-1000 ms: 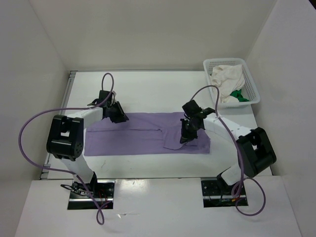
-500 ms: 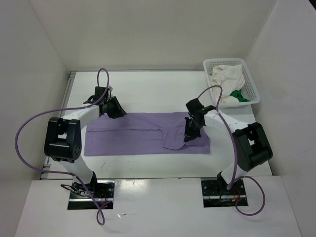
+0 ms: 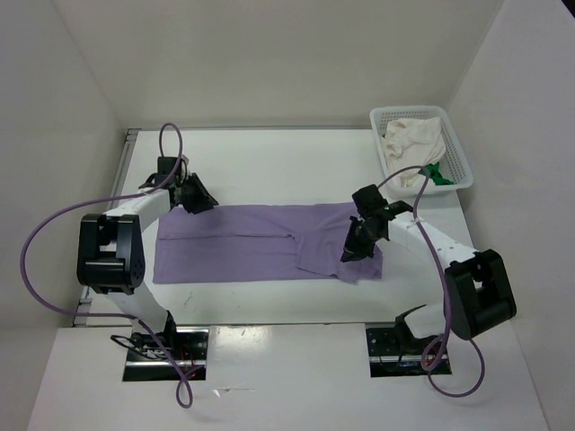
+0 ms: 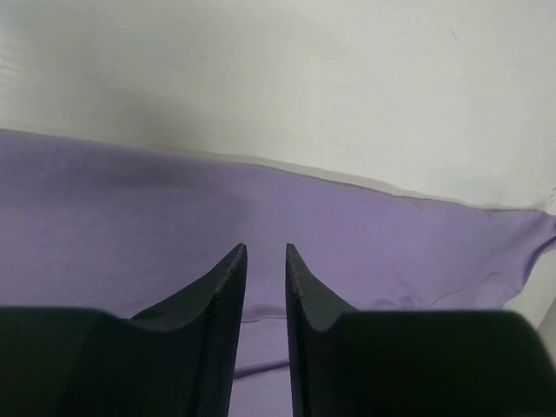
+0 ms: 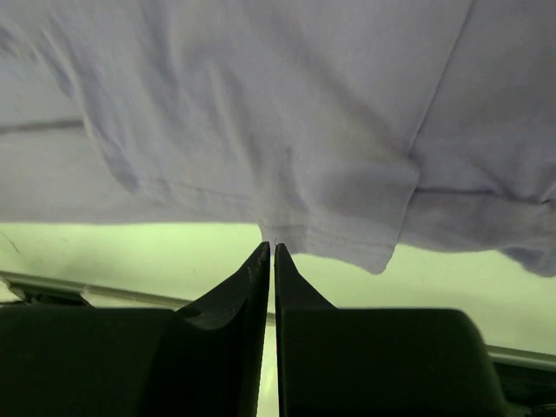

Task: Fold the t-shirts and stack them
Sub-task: Rotate the tshirt 90 degrees

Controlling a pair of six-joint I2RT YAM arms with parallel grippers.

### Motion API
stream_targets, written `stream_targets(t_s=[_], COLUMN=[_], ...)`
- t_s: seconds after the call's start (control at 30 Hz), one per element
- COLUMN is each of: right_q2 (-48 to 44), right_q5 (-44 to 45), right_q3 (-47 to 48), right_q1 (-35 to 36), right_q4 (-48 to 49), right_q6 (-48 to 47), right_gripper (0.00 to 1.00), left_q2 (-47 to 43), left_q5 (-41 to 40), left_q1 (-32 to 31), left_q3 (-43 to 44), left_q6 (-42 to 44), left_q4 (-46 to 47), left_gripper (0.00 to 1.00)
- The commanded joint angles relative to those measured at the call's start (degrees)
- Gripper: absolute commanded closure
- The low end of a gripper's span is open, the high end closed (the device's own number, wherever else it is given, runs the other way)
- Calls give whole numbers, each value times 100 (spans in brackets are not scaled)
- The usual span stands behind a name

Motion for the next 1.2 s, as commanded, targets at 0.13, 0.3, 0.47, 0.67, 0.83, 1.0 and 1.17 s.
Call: stream_targets(t_s=[0.13, 0.3, 0.47, 0.67, 0.83, 1.0, 1.17], right_q2=[797, 2043, 2951, 4137, 5867, 8919, 8578], right_q5=[123, 185, 255, 193, -9, -149, -748], right_q3=[672, 1173, 1692, 3096, 5791, 11456, 11588], right_q1=[-567, -620, -620, -620, -445, -444, -436], right_q4=[915, 1987, 2270, 2270, 1674, -161, 434], right_q6=[-243, -243, -419, -366, -419, -472, -409], right_gripper=[91, 97, 100, 100, 100, 99, 97], left_q2=[529, 784, 503, 170, -945, -1211, -1158], left_q5=[398, 840, 603, 822, 551, 365, 313], left_q1=[159, 651, 1011, 1873, 1873, 1303, 890], left_q3=[141, -219, -676, -1063, -1073, -502, -106], left_q6=[115, -158, -158, -263, -211, -9, 220], left_q4=[149, 281, 115, -61, -351, -799, -923], left_gripper=[67, 67, 67, 66, 66, 66, 66])
